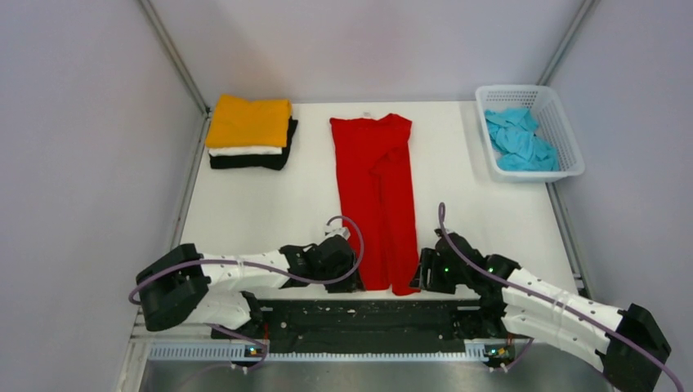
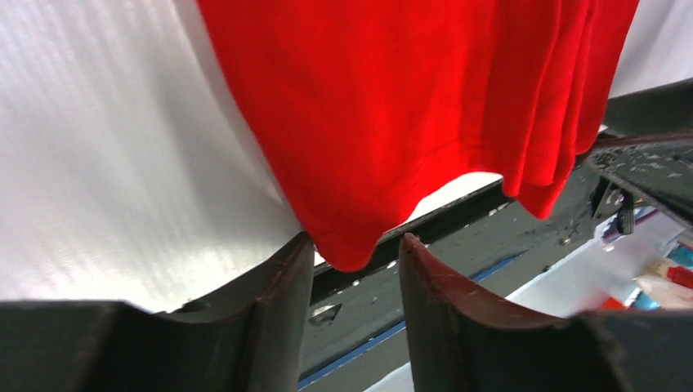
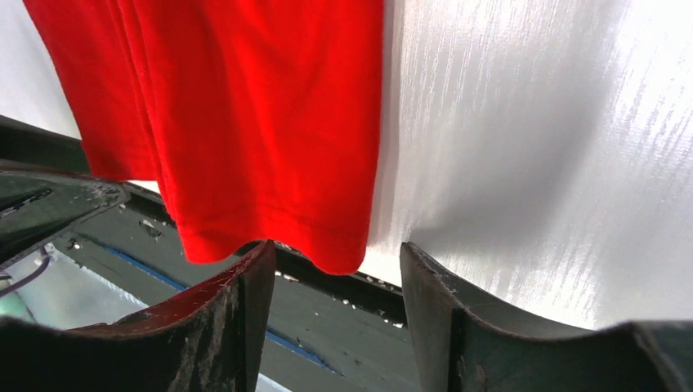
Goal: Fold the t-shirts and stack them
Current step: Grab the bottom of the folded rectangular tshirt with both arms
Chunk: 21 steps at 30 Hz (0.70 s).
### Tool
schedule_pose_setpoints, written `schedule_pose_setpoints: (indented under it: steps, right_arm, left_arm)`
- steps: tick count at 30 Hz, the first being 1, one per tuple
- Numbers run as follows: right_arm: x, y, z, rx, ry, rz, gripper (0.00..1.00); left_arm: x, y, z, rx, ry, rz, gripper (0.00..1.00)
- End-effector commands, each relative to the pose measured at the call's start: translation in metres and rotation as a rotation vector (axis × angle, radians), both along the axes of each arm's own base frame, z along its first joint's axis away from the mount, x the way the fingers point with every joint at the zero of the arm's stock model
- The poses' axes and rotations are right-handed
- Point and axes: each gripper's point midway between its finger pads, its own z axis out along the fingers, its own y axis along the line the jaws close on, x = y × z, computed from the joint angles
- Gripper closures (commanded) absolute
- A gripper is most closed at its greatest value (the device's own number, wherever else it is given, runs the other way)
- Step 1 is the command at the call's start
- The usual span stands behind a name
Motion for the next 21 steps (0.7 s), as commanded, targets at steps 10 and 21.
schedule_pose_setpoints:
  steps: [10,21]
  right_arm:
    - [0.002,0.002,-0.014,-0.002,0.005,-0.012,0.73]
    - [-0.020,-0.001,-0.011,0.031,0.057,0.058,1.00]
  left_arm:
    - [0.014,0.009,-0.025,0.146,-0.004,0.089,0.94]
    - [-0.008,0.040,-0.027,0.188,0.024,0.085,1.00]
